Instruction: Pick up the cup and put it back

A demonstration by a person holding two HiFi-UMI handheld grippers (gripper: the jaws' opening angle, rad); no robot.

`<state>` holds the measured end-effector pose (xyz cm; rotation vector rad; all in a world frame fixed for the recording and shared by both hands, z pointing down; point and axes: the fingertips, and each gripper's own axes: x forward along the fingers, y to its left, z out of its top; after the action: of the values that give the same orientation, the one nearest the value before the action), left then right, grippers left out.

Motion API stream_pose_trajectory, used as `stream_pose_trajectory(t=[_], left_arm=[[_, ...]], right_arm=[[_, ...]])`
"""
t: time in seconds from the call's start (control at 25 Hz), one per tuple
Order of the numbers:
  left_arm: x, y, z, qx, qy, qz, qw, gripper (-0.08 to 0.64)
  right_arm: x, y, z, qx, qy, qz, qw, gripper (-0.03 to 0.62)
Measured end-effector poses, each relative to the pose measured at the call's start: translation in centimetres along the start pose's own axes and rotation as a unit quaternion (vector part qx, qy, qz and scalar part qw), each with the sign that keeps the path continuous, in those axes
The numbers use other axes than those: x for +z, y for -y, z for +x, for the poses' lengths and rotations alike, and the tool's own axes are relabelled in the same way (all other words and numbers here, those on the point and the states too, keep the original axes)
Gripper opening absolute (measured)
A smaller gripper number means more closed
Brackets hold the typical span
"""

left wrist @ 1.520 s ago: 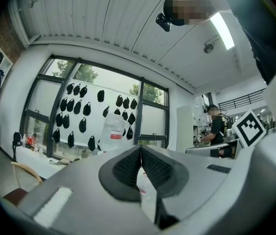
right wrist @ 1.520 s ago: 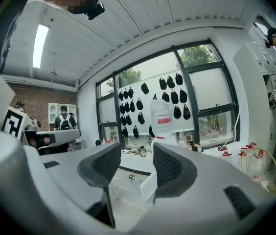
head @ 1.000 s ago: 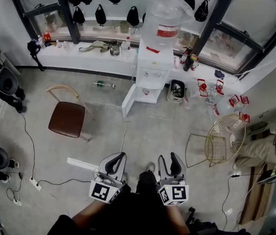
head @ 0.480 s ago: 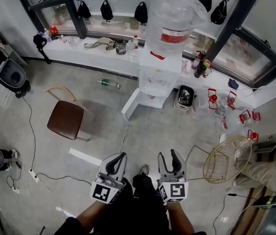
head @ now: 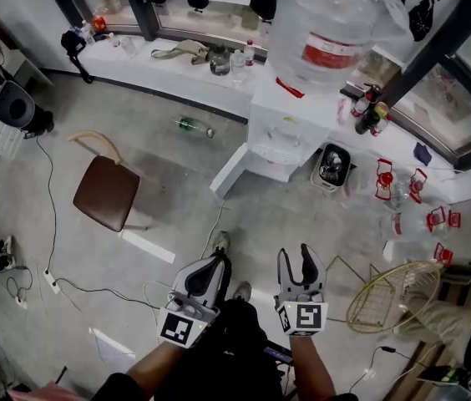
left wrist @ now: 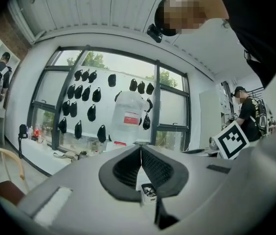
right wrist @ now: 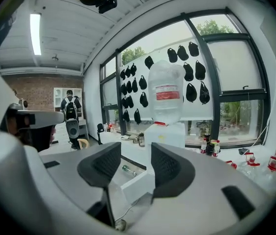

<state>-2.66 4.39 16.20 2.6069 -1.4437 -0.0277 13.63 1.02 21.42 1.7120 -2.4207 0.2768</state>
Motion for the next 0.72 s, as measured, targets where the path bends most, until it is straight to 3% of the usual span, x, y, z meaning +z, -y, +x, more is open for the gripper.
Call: stream_pose_trajectory(t=[0.32,0.48,0.72], left_arm=[[-9.0,-6.3,9.5,-0.014,-0.004,0.000,0.9999,0.006],[-15.6,-9.3,14.6,-0.024,-0.005,0.005,0.9997,0.006],[-26.4,-13.3,20.8,-0.029,-0.001,0.008,0.9996,0.006]], right_arm=[[-8.8,3.6,11.3,0.001,-0.018,-0.009,1.000,0.192],[-14.8,5.9,17.1,0.001,-0.014,0.006,1.000,0.195],[-25.8,9.2,25.1,-0.007,-0.010,-0.010,1.000,0.196]])
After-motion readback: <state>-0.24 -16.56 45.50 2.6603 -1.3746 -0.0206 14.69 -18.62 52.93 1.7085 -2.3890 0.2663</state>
